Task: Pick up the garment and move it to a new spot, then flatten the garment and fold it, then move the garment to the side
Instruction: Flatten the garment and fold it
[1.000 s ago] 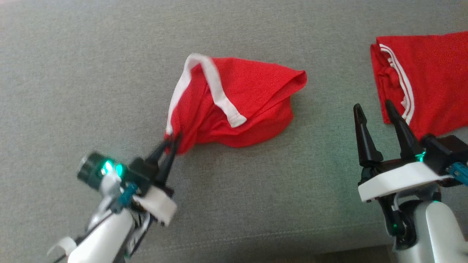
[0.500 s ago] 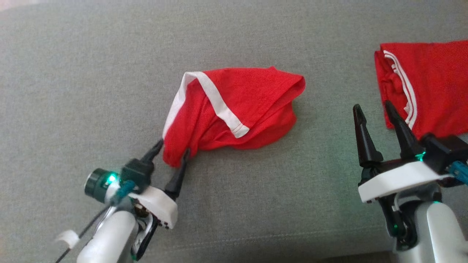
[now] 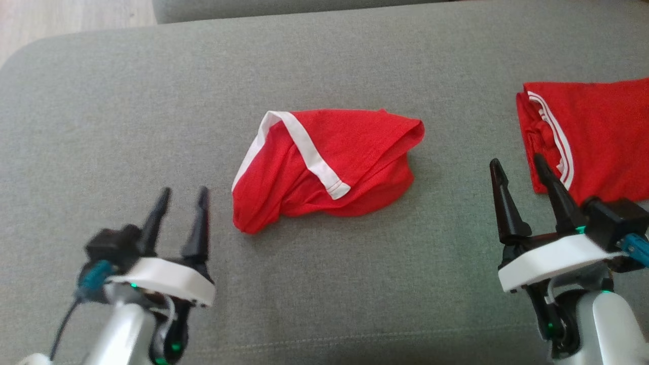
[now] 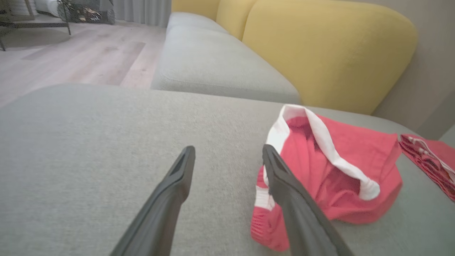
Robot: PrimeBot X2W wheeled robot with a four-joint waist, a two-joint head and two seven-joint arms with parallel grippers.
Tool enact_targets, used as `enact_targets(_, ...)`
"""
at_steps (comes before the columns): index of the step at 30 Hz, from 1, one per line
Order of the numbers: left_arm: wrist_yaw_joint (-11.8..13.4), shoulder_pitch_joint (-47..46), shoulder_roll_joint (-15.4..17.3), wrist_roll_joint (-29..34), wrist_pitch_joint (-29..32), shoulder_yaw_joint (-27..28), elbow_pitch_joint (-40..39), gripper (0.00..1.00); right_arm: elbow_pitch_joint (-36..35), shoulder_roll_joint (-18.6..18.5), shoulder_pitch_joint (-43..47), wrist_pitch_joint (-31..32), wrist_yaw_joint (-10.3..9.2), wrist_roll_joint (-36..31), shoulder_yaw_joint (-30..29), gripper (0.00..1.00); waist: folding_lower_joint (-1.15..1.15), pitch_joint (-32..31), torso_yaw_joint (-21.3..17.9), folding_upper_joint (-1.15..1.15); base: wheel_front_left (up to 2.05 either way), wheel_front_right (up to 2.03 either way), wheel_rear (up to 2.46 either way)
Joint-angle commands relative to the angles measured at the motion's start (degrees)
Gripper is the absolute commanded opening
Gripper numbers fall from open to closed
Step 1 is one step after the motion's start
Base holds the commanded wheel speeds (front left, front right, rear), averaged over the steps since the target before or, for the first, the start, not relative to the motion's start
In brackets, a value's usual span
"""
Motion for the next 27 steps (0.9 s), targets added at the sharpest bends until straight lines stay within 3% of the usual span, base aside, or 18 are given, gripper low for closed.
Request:
enact_targets(1, 0.71, -1.26, 1.38, -0.52, -0.12, 3.13, -2.56, 1.0, -2.39, -0.14, -0.15, 0.14, -0.05, -0.31, 1.05, 1.0, 0.0, -0.42, 0.3, 0.0, 0.0, 0.0, 0.0)
enact_targets(14, 5.51, 5.17, 5.96, -2.73, 4.61, 8.41, -11.88, 1.0, -2.41, -0.14, 1.68, 1.44, -0.05, -1.16, 1.13, 1.0, 0.0, -3.69, 0.99, 0.0, 0.0, 0.0, 0.0)
enact_targets(27, 6.59, 6.99, 7.0, -1.96, 6.86, 7.19, -15.39, 1.0, -2.26, -0.14, 2.18, 2.1, -0.05, -1.37, 1.33, 1.0, 0.0, -4.7, 1.16, 0.0, 0.0, 0.0, 0.0)
